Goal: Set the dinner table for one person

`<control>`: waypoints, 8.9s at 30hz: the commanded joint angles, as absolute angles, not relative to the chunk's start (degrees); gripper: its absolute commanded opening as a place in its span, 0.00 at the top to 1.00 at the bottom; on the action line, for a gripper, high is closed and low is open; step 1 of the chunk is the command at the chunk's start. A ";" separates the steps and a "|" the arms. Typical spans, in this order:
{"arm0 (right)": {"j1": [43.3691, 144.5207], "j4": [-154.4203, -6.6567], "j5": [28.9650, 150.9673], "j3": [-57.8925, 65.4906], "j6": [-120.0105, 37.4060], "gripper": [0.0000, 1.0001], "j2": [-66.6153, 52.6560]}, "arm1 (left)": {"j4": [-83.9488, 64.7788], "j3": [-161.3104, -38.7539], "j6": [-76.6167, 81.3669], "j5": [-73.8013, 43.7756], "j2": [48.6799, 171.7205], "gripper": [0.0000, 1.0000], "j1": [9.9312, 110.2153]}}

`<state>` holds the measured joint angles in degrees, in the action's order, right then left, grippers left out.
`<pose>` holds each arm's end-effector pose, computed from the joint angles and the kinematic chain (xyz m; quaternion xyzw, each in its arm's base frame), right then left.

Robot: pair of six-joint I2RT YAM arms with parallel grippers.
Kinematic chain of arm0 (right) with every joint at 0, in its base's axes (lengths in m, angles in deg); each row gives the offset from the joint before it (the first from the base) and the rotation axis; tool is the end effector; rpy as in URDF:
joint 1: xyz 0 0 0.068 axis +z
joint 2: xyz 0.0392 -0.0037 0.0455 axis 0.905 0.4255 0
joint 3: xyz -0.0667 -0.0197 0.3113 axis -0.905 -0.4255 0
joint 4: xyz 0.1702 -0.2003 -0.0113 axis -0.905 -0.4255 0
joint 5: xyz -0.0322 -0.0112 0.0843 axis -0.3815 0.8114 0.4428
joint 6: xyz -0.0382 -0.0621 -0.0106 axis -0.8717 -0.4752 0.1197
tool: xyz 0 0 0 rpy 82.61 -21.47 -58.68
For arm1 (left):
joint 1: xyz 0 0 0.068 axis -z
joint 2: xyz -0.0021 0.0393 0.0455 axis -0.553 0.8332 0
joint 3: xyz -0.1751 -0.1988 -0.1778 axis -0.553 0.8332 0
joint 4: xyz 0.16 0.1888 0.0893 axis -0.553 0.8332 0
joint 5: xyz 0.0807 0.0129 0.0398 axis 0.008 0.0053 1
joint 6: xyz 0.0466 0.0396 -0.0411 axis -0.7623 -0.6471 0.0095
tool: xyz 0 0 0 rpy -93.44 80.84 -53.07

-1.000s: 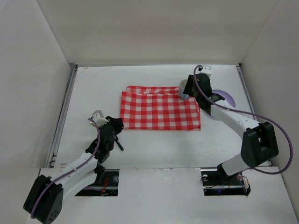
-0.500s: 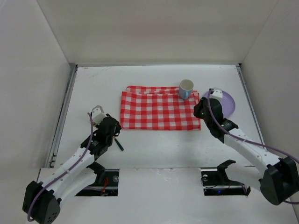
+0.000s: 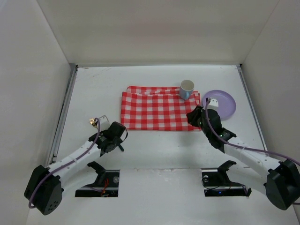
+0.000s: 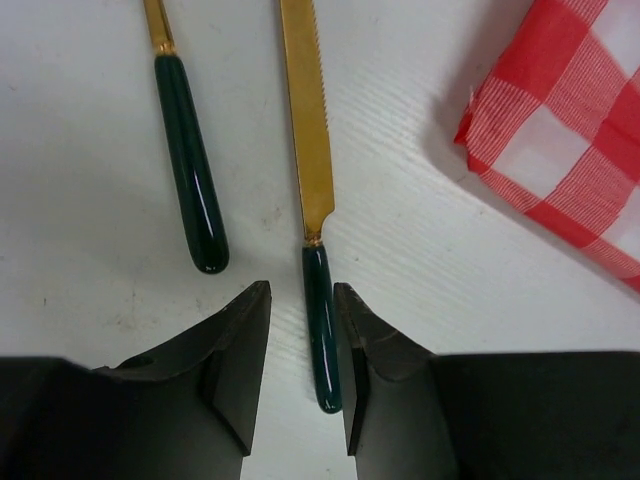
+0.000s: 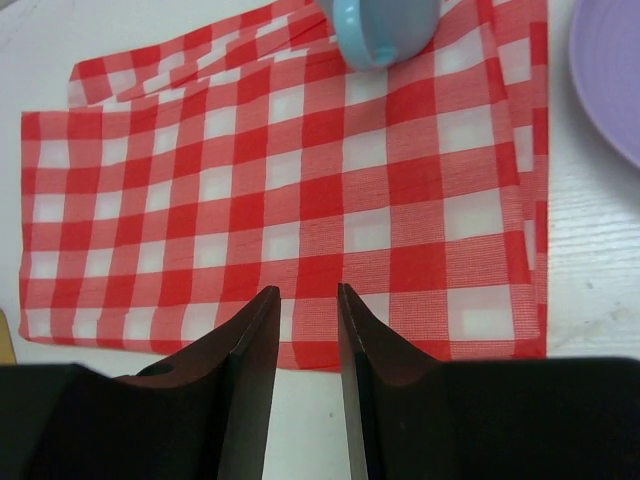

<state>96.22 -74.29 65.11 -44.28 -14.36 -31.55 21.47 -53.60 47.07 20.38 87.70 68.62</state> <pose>0.1930 0.0965 0.2538 0.0993 0.8241 0.1873 0.5253 0.1395 -0.0636 0.1958 -0.2385 0.9014 -0.0458 0.3584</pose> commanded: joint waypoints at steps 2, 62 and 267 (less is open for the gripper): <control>98.34 -67.38 66.50 -44.24 -13.31 0.64 -30.06 | 24.42 -56.78 51.00 19.35 89.89 0.71 71.05; 88.94 -66.58 64.66 -51.71 -8.39 0.45 -41.91 | -14.86 -98.26 36.49 8.99 136.03 1.00 85.38; 99.05 -68.34 65.10 -20.51 7.08 1.00 -5.80 | -24.70 -49.48 40.72 15.13 92.80 0.70 65.78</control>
